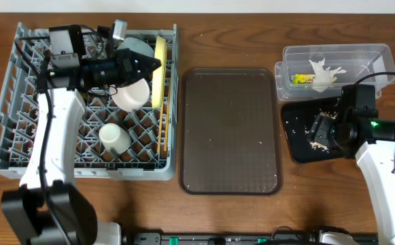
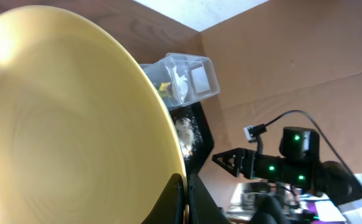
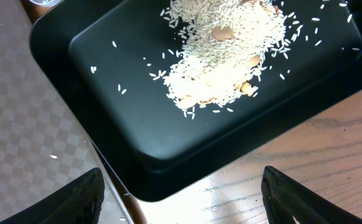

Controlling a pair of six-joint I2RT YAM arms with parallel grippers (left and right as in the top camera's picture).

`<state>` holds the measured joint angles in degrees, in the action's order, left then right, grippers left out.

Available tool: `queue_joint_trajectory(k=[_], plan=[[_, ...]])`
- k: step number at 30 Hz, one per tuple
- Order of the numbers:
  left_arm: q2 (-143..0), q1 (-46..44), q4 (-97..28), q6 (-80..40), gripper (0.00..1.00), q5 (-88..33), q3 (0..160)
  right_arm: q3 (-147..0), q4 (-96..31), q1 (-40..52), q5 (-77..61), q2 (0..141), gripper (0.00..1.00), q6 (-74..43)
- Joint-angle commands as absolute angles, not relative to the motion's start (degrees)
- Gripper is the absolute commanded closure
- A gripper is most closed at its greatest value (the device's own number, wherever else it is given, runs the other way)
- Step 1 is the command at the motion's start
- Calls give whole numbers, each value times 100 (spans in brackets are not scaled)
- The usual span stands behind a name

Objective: Sort waste into correct bins and load items into the dishwasher rack

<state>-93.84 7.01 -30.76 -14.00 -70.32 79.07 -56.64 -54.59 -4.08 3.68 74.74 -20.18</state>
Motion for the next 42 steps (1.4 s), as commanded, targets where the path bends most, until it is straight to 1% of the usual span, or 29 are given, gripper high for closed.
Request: queue_joint_trajectory(k=[1, 10, 14, 15, 16, 18, 19, 20, 23, 25, 28, 31, 33, 36, 37, 39, 42], plan=[[-9651, 770, -3052, -1452, 94, -7555, 7898, -5739, -5470, -458, 427, 7415, 21, -2073], [-10344, 784, -3052, -1446, 94, -7511, 7898, -5739, -5470, -458, 427, 7415, 21, -2073], [-10495, 803, -3057, -1448, 94, -7000, 7898, -5739, -5470, -458, 427, 7415, 21, -2073], [-10516, 810, -3055, -1448, 92, -6847, 7898, -5739, -5470, -458, 427, 7415, 21, -2073], [-10527, 814, -3055, -1448, 83, -6733, 7898, -5739, -5470, -458, 427, 7415, 21, -2073], [-10530, 814, -3052, -1448, 37, -6556, 7898, -5739, -5470, -458, 425, 7415, 21, -2073], [-10525, 814, -3048, -1448, 25, -6530, 7898, -5739, -5470, -458, 425, 7415, 21, -2073], [-10523, 814, -3004, -1450, 18, -6530, 7898, -5739, -5468, -458, 427, 7415, 21, -2073], [-10455, 847, -2985, -1472, 17, -6525, 7900, -5739, -5441, -458, 427, 7415, 19, -2073], [-10344, 869, -2961, -1468, 16, -6434, 7900, -5739, -5336, -458, 427, 7415, 16, -2069], [-10064, 871, -2958, -1439, 16, -5811, 7900, -5739, -5006, -451, 399, 7415, 10, -2051], [-9675, 864, -2967, -1264, 15, -4884, 7900, -5739, -4530, -443, 250, 7415, 7, -1970], [-9402, 864, -2974, -1253, 15, -4121, 7900, -5739, -4069, -443, -222, 7415, 7, -1682], [-9076, 854, -3100, -1258, 15, -3024, 7900, -5739, -3330, -429, -1293, 7417, 8, -1135], [-8991, 838, -3234, -1262, 14, -2519, 7900, -5739, -3096, -395, -1643, 7428, 8, -895], [-8899, 799, -3638, -1450, 14, -1505, 7900, -5739, -2794, -279, -1800, 7463, 7, -760], [-8906, 790, -4499, -1754, 14, -701, 7900, -5739, -2779, -167, -1577, 7603, 3, -757]])
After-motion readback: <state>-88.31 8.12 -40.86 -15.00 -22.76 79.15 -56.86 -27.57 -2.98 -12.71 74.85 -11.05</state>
